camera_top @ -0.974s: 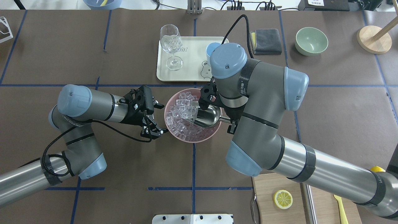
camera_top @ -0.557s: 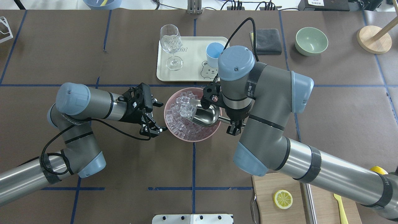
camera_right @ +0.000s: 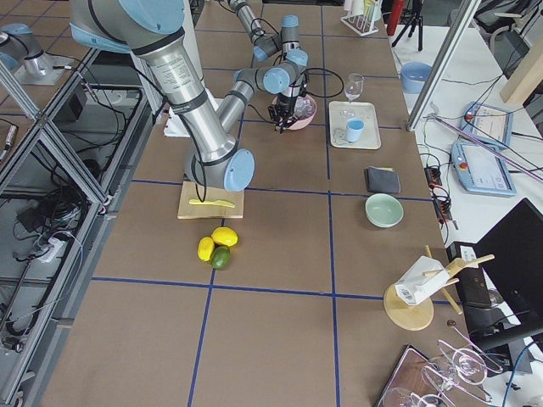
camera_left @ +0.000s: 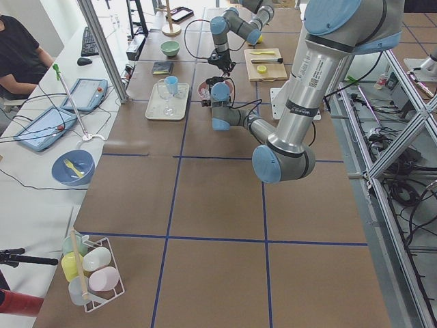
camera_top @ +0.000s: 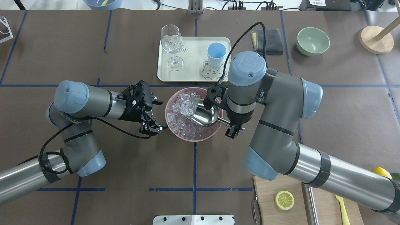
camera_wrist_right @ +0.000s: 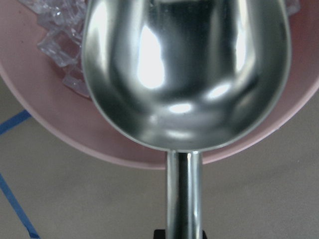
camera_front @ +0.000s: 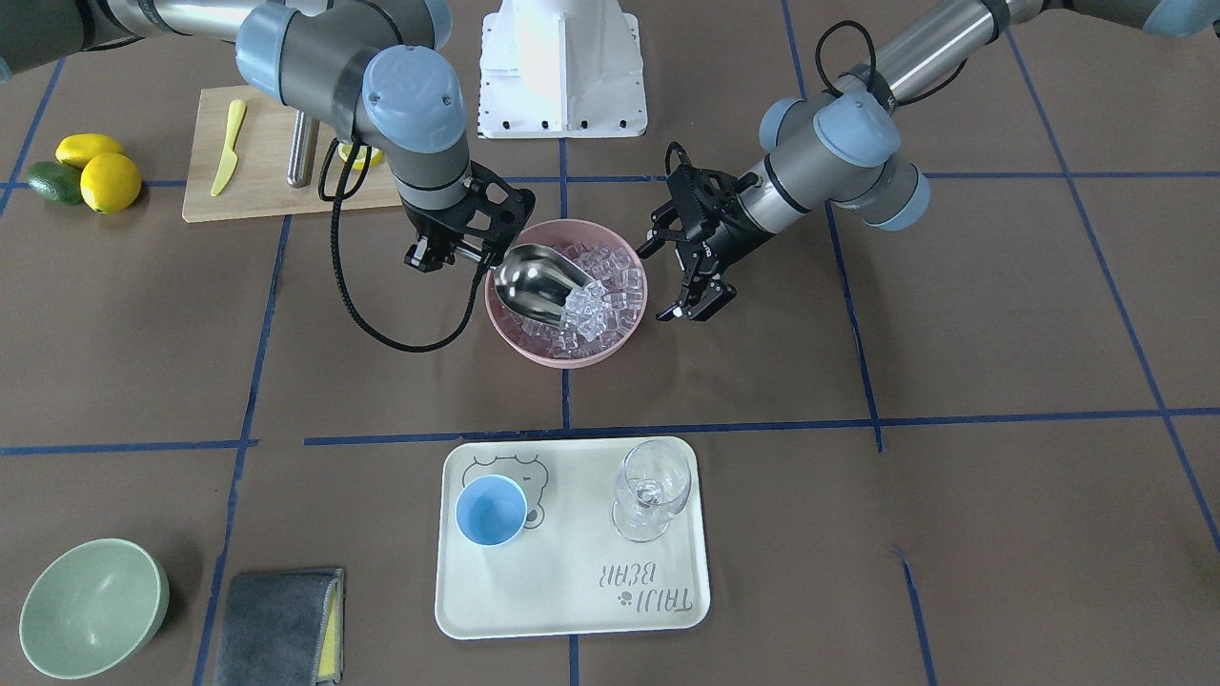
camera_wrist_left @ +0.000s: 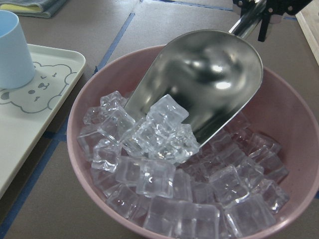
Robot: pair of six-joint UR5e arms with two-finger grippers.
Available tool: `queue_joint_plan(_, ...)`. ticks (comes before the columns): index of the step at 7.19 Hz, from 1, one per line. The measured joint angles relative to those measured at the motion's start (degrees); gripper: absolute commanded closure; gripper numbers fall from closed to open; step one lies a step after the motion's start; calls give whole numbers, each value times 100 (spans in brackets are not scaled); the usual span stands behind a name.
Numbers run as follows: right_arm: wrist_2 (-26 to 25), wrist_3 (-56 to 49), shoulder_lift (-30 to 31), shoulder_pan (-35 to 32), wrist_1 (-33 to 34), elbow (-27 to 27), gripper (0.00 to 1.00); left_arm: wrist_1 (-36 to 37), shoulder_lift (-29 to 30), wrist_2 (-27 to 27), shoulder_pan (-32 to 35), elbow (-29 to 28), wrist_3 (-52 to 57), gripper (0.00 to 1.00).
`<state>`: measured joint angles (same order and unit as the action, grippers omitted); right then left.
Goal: Put ice in cup with scoop
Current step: 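Drag the scoop through the ice and tilt it up to fill, then lift the full scoop out and carry it to the light blue cup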
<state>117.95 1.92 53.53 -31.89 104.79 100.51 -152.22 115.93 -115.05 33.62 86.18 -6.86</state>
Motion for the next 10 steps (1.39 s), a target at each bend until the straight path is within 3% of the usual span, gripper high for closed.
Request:
queue_joint_plan(2,-15,360,244,84,-730,-9,100,7,0,0,32,4,0,0)
queue_joint_plan(7,-15,913,460,83,-1484,152,100,9,0,0,82,10,0,0)
queue_joint_plan(9,6,974,513,36,-1375,423,100,8,0,0,90,12,0,0)
queue_joint_plan(10,5,987,505,-6,-1009,647,100,8,0,0,98,13,2,0)
